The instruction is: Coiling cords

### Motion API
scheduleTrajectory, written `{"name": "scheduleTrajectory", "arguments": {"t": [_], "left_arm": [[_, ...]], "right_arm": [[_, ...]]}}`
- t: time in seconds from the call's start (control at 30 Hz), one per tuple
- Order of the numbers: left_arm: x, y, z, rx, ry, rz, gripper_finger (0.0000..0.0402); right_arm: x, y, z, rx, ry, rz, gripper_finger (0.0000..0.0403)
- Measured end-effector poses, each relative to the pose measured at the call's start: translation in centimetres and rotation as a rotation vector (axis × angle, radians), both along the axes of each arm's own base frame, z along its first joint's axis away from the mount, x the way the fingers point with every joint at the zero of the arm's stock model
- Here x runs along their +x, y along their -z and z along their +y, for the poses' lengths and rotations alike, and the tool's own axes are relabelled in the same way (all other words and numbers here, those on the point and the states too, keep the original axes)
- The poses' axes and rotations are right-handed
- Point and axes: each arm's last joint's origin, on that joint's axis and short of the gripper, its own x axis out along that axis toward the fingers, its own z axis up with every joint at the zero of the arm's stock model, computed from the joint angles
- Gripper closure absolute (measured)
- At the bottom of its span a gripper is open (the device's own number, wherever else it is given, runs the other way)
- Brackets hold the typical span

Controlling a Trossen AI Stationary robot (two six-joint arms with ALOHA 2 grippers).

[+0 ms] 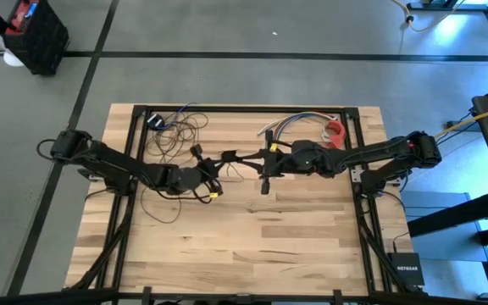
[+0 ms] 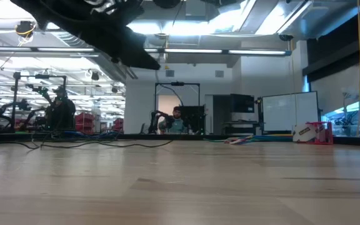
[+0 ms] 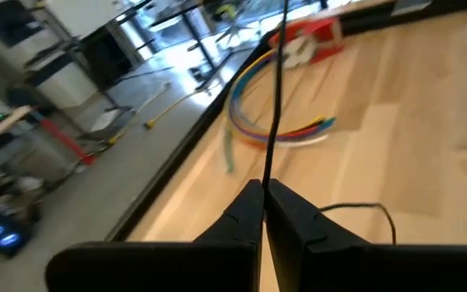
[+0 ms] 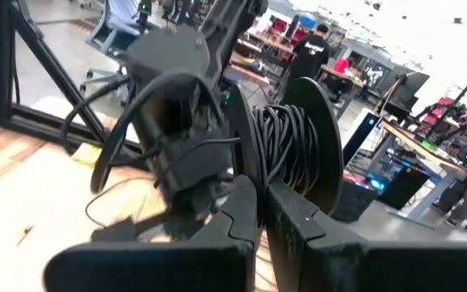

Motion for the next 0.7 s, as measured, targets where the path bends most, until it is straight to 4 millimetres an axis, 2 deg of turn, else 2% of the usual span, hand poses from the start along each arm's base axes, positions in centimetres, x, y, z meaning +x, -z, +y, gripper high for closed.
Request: {"name": "scheduleTrajectory", "arguments": {"t": [0.23,0.53,0.7], "left_arm": [[-2.0,-1.1,-0.5,0.011,-0.038,0.046,0.0396],[-3.8,-2.6,-1.5,-0.011,0.001,0.027,0.0396],[-4.2,-2.5,-2.5,-0.003,0.047,0.059,0.0399]], "right_arm": [[-0.1,0.9,0.0,0.013,0.011,0.099,0.0386],[-0.6,2.6,-0.5,-0.008,0.165,0.278,0.0386],[-0.6,2.9,-0.6,-0.014,0.199,0.3,0.0386]]}}
